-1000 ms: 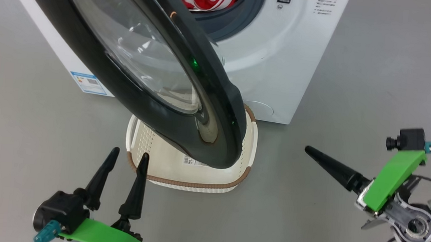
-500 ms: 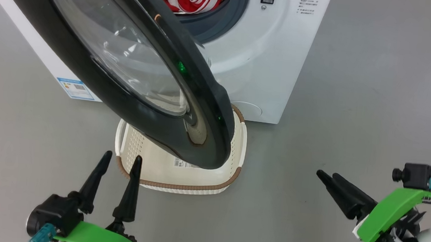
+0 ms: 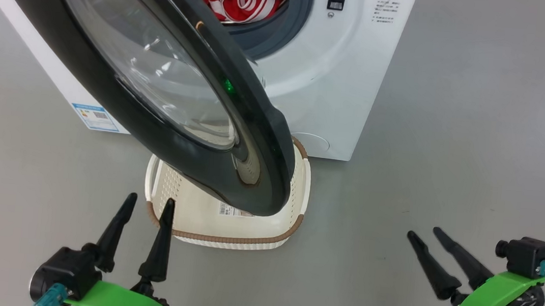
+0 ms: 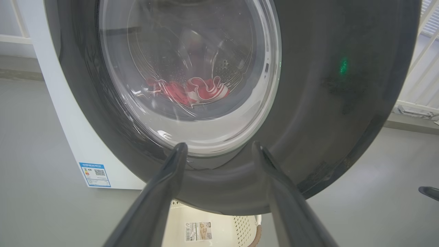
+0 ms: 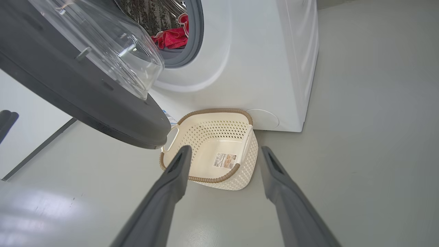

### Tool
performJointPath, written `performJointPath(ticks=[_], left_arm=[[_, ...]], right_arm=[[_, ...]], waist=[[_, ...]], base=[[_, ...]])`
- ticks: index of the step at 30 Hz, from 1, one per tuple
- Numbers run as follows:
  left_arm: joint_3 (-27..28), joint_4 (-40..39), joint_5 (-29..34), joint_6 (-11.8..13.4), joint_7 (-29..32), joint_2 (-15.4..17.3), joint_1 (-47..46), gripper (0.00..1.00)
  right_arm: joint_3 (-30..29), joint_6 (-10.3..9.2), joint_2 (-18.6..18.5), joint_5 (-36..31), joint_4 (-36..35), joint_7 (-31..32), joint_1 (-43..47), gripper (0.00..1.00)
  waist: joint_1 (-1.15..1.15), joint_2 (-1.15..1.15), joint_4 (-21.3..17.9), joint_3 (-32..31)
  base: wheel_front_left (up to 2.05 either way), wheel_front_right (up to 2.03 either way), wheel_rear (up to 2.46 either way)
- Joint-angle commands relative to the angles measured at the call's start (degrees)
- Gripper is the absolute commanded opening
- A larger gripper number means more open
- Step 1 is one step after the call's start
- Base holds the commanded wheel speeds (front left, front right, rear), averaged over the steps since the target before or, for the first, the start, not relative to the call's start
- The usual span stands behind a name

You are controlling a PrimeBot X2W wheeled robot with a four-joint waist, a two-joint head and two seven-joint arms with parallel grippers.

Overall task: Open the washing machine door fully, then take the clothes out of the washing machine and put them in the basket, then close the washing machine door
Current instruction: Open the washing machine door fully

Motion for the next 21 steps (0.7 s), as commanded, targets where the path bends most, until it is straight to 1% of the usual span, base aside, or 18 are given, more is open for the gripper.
performJointPath(ticks=[1,4,6,9,14,17,21], left_arm=[[2.11,-1.17,0.17,-0.46,-0.69,0.81,0.34,1.0],[2.36,-1.21,0.23,-0.47,-0.69,0.81,0.4,1.0],[2.42,-1.22,0.26,-0.48,-0.69,0.81,0.4,1.0],[2.42,-1.21,0.25,-0.49,-0.69,0.81,0.41,1.0],[2.32,-1.15,0.22,-0.53,-0.69,0.81,0.46,1.0],[2.24,-1.24,0.15,-0.55,-0.69,0.81,0.41,1.0],[2.11,-1.44,0.2,-0.57,-0.69,0.81,0.56,1.0]], right_arm=[[-0.38,0.42,-1.16,-1.73,-0.63,-0.76,0.0,1.0],[-6.95,0.42,0.83,-7.77,-1.67,-0.84,1.25,1.0],[-11.99,0.42,2.89,-12.02,-2.91,-0.85,3.18,1.0],[-17.99,0.42,5.74,-18.87,-5.12,-0.86,6.45,1.0],[-27.7,0.42,11.29,-27.86,-9.49,-0.86,11.13,1.0],[-32.06,0.42,14.01,-32.94,-11.81,-0.87,13.38,1.0],[-36.99,0.42,17.22,-36.58,-14.48,-0.87,15.73,1.0]], waist=[[0.0,0.0,-0.1,-0.02],[0.0,0.0,-0.32,-0.03],[0.0,0.0,-0.36,-0.08],[0.0,0.0,-0.31,-0.22],[0.0,0.0,-0.11,-0.43],[0.0,0.0,0.11,-0.46],[0.0,0.0,0.37,-0.68]], base=[[0.0,0.0,0.0],[0.0,0.0,0.0],[0.0,0.0,0.0],[0.0,0.0,0.0],[0.0,0.0,0.0],[0.0,0.0,0.0],[0.0,0.0,0.0]])
